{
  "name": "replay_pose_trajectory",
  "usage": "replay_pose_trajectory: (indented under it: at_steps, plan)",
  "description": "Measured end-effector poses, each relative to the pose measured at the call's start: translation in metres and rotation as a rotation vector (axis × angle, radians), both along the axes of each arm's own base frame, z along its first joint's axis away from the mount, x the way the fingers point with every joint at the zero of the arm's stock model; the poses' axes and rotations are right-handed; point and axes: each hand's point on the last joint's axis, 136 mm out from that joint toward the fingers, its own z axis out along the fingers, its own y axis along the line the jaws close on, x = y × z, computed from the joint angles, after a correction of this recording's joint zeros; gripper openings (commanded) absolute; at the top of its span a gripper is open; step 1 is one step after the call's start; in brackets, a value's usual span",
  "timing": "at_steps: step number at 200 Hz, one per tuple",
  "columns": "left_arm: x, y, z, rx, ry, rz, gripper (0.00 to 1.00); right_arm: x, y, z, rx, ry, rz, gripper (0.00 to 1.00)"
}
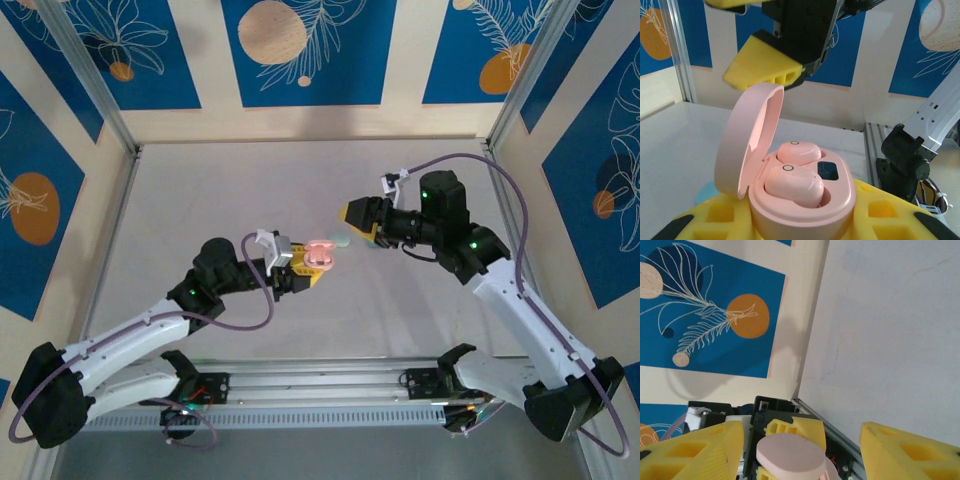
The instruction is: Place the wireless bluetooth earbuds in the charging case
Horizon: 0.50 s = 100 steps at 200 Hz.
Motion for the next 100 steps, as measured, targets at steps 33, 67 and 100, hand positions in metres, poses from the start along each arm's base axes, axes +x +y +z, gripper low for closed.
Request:
replay_pose_trajectory:
  at_steps: [33, 67, 100]
  plan:
    - [-0.001, -0.001, 0.001, 0.000, -0.001, -0.003, 0.32, -0.003, 0.014, -0.006, -0.027, 0.025, 0.046, 0.64]
    - [-0.001, -0.001, 0.001, 0.001, 0.000, -0.002, 0.32, -0.008, 0.029, -0.005, -0.052, 0.025, 0.108, 0.64]
    - [0.001, 0.000, 0.002, 0.000, -0.001, 0.008, 0.32, -0.013, 0.036, -0.014, -0.074, 0.046, 0.150, 0.63]
